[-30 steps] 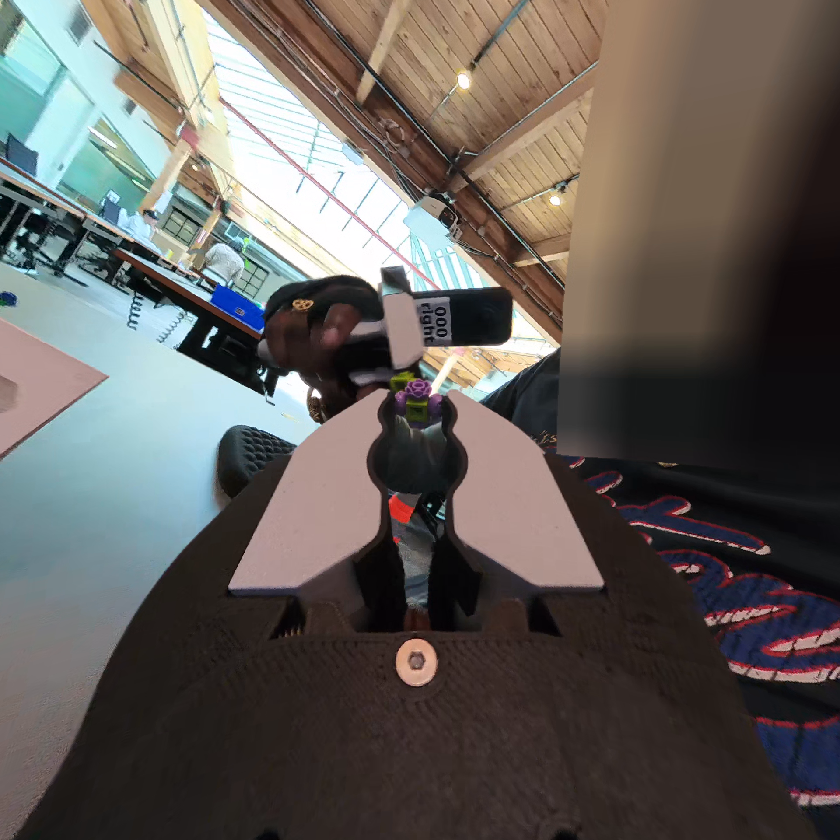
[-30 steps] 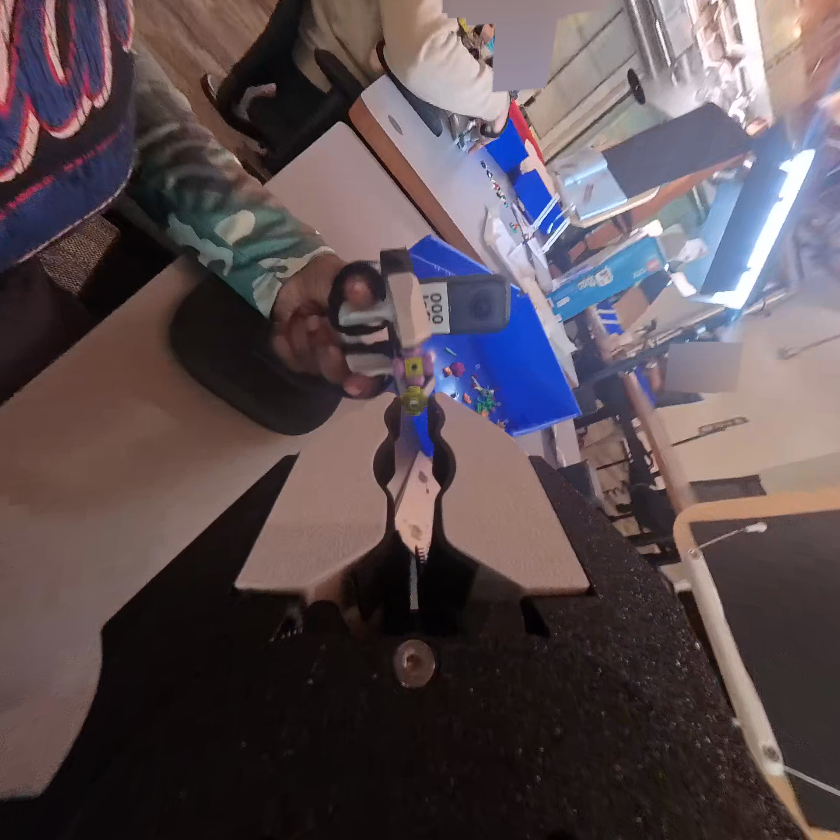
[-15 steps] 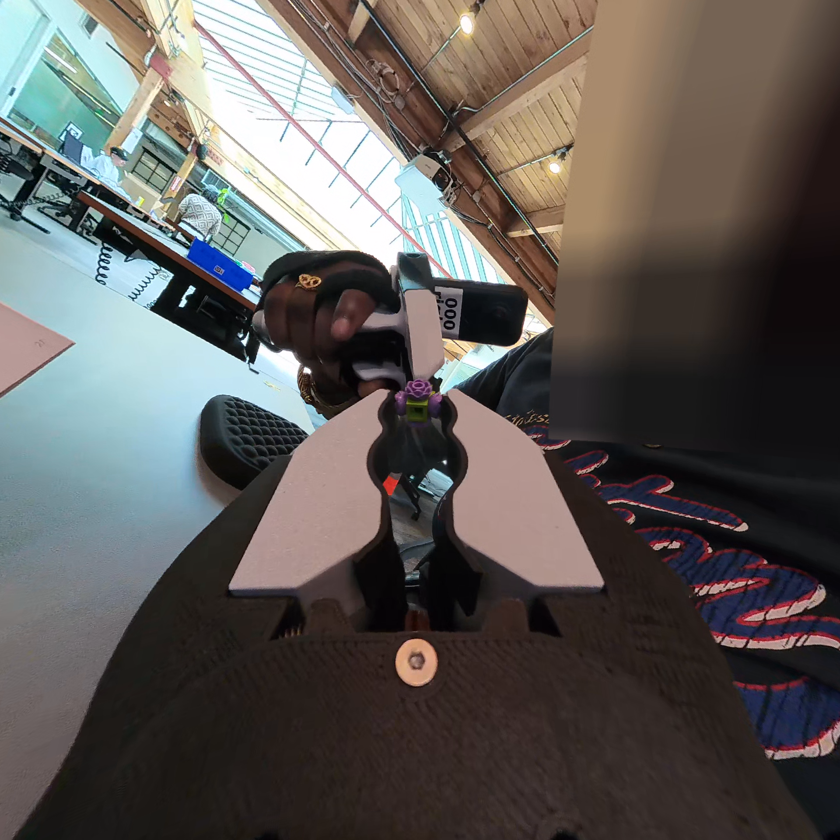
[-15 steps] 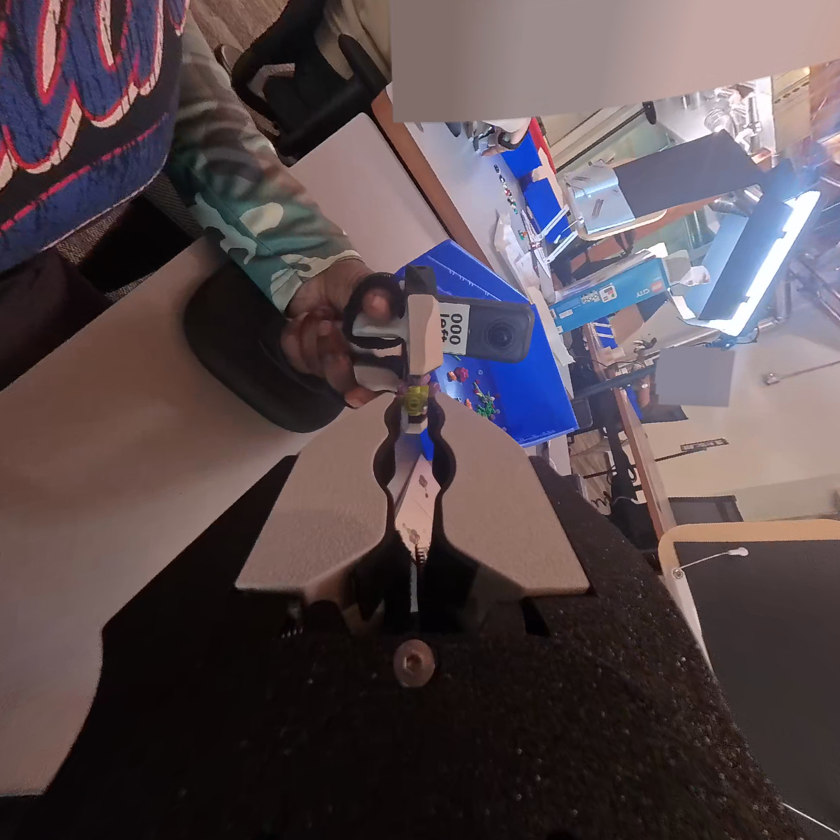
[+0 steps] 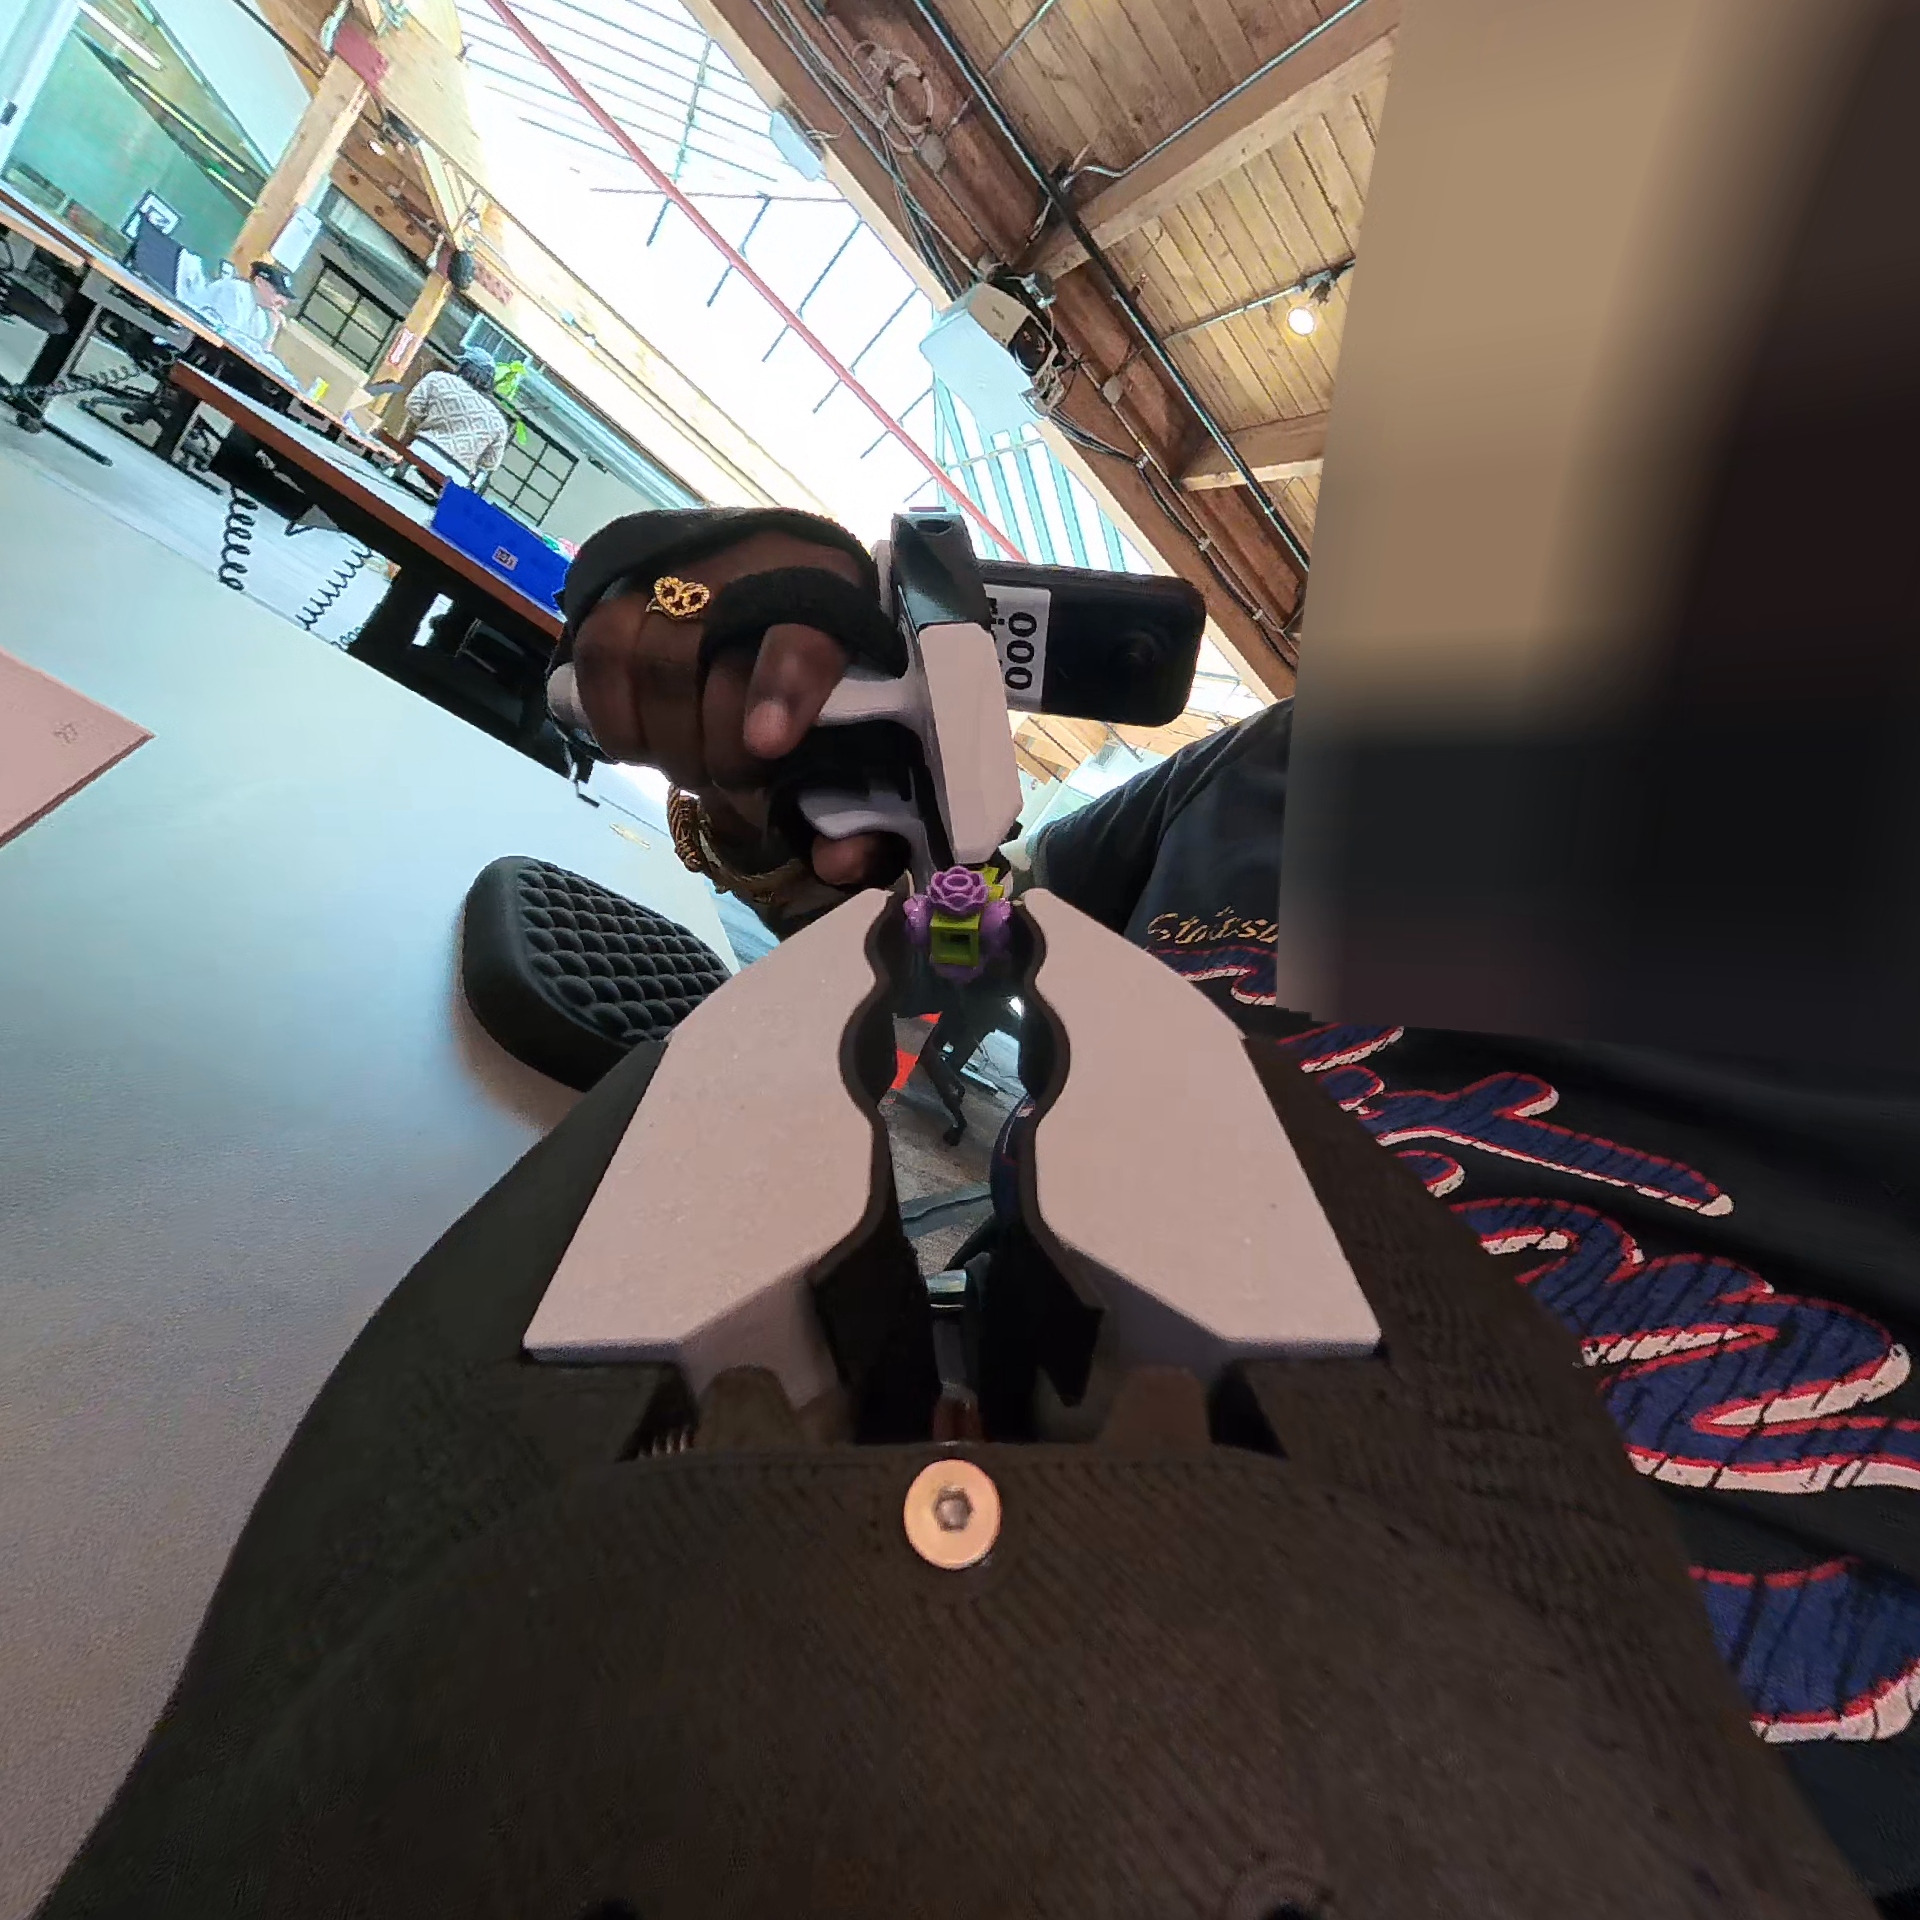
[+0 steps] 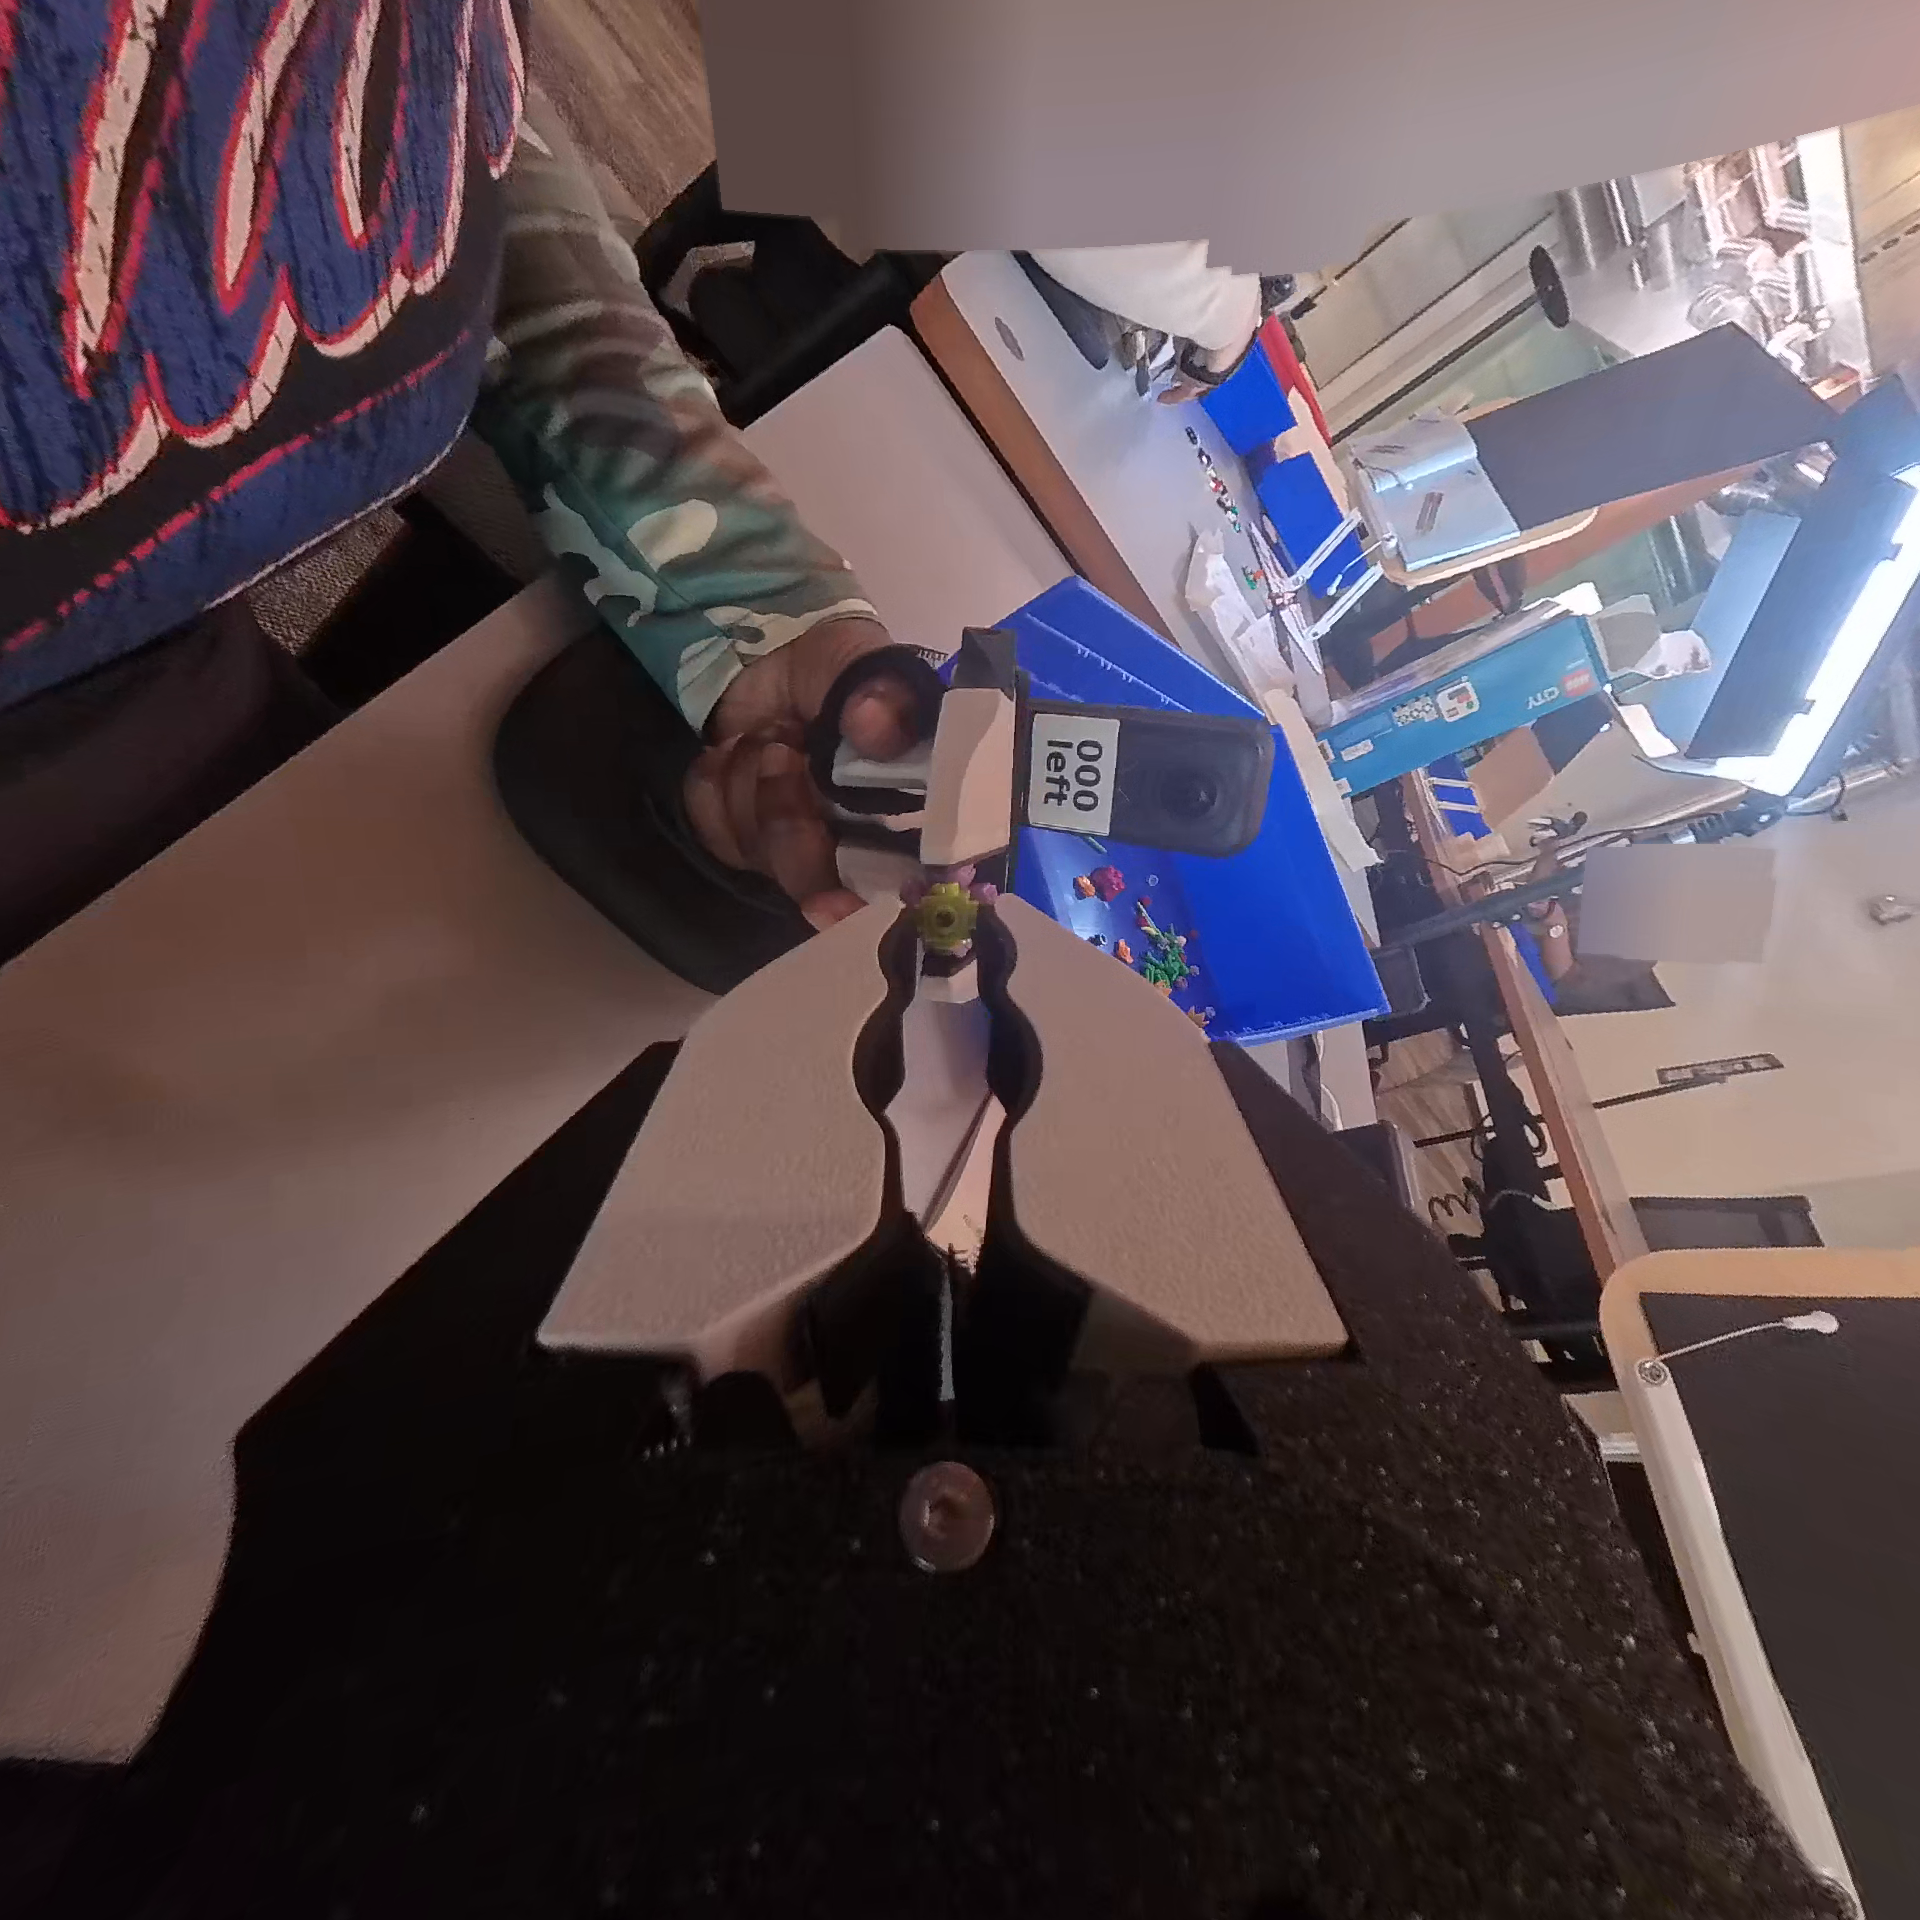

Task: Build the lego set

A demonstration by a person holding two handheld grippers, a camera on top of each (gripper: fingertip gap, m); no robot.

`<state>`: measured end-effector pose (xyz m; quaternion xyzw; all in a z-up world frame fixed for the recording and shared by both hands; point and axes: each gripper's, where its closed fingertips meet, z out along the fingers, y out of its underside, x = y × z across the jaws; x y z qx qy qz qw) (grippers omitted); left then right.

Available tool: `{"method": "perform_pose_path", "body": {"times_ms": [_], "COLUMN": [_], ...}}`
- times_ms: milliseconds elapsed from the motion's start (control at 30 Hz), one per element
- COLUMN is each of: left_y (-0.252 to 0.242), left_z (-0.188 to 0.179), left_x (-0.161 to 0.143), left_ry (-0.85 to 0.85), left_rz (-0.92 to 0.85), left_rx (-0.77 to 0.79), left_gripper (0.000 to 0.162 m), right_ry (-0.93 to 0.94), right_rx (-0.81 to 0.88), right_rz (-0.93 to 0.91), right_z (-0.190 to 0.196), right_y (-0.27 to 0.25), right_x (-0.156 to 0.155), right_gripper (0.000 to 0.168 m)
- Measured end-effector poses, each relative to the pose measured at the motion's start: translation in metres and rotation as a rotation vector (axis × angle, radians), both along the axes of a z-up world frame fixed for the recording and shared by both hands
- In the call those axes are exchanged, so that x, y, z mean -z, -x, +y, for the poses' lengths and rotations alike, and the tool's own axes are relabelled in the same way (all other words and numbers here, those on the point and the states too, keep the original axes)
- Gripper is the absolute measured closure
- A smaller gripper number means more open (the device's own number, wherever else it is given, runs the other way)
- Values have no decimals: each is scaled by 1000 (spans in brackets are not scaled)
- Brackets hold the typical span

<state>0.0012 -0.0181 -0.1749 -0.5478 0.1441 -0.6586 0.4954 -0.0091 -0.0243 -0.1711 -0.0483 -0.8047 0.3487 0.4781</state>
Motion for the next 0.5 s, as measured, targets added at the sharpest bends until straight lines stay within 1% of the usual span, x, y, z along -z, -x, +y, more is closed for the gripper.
{"method": "perform_pose_path", "body": {"times_ms": [200,300,500], "left_y": [-2,-3,-1], "left_z": [0,-4,-13], "left_x": [2,0,-12], "left_ry": [15,0,-34], "left_rz": [3,-7,-119], "left_rx": [17,48,123], "left_gripper": [144,143,143], "right_ry": [28,84,199], "right_rx": [-28,-76,-131], "right_rz": [30,58,144], "right_z": [-1,-6,-13], "right_y": [-2,-4,-2], "right_x": [2,-1,-12], "right_gripper": [157,157,157]}}
